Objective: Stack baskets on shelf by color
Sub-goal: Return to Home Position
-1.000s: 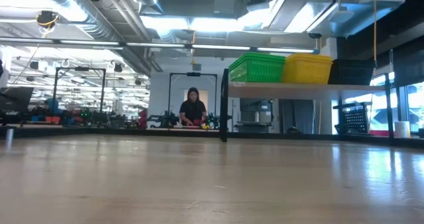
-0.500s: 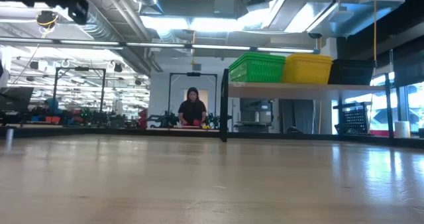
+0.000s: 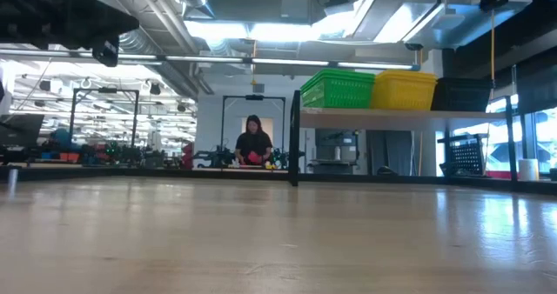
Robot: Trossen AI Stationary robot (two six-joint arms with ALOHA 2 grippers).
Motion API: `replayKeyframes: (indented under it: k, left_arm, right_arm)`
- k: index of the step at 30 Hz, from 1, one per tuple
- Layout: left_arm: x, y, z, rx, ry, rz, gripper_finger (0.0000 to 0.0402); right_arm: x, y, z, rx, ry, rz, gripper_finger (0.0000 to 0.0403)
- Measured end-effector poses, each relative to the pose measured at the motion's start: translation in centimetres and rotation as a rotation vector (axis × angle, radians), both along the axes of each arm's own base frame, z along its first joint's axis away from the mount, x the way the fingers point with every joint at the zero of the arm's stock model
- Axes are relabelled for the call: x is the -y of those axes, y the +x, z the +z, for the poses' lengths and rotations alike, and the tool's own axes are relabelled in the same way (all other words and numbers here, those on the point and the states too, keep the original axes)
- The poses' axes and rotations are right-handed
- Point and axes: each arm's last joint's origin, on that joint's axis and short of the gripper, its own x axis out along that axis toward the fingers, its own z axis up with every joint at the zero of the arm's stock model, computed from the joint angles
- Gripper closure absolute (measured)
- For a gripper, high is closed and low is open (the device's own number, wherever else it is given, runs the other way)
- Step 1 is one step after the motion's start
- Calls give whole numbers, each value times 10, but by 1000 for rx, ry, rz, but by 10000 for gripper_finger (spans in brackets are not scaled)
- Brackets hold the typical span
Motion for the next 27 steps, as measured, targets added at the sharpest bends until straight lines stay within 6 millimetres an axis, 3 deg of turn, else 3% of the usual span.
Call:
replayKeyframes:
  k: [10,18,27]
  left_arm:
    - [0,7,-21,22,43,8,401]
    - [0,7,-21,18,128,23,401]
    - [-4,7,-28,-65,121,161,401]
  right_arm:
    - [8,28,-52,20,-7,10,403]
    - [12,40,-92,-53,9,7,403]
    - [12,40,-92,-47,-10,3,403]
